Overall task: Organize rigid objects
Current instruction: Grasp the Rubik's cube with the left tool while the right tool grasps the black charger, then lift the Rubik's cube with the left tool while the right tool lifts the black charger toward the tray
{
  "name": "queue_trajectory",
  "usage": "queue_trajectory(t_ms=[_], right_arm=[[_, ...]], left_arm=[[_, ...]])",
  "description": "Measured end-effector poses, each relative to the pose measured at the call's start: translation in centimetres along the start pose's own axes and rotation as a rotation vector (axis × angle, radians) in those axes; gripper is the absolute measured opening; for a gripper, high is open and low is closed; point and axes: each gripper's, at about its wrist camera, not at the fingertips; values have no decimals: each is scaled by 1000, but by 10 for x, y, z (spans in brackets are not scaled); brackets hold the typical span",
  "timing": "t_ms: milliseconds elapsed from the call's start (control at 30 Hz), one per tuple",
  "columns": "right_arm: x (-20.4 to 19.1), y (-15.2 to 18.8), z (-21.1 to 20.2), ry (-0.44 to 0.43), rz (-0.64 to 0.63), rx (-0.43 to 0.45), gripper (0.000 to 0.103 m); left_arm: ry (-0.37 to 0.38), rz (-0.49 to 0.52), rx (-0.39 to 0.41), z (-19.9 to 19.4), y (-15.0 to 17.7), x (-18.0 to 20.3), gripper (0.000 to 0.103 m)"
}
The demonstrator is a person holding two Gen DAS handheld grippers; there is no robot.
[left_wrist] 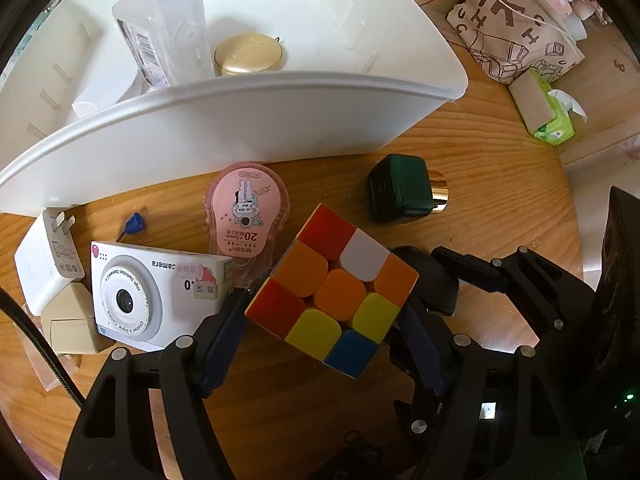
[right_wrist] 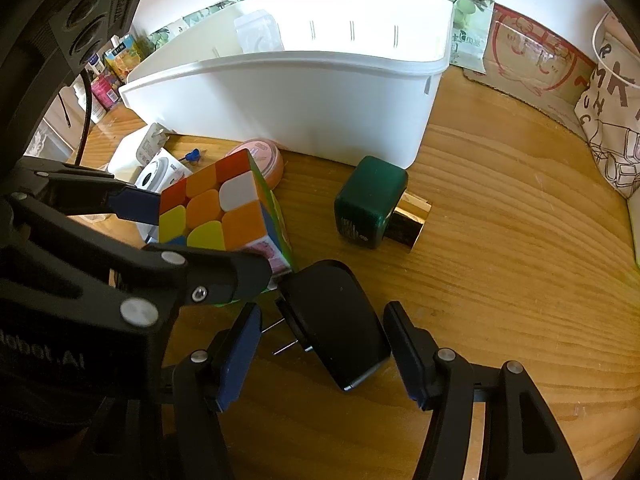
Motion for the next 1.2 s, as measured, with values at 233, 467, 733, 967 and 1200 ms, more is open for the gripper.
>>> queue_trajectory(t_ms=[233,467,733,967,1200], right_arm=[[1,2,-8,17,3,19,63],[-5,5,-20,30,-4,54,63],[-11,14,-39,53,-3,103,63],[-16,27,-55,80,0,134,63],[-16,47,-60,92,23,121,63]], left_arm=[[5,-6,29,-9,4,-1,70],[14,-18,86,-29,17,-4,68],[66,-54,193,-54,33,-6,18],[132,-162,221,-63,53,-23,7],[187,-244,261,-70,74,-34,8]])
Point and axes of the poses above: each gripper's, at about its wrist camera, not at the fingertips, and z roughly the way its jaws point, x to its right, y to its underside, and after that the axes turned 10 degrees about y, right-handed
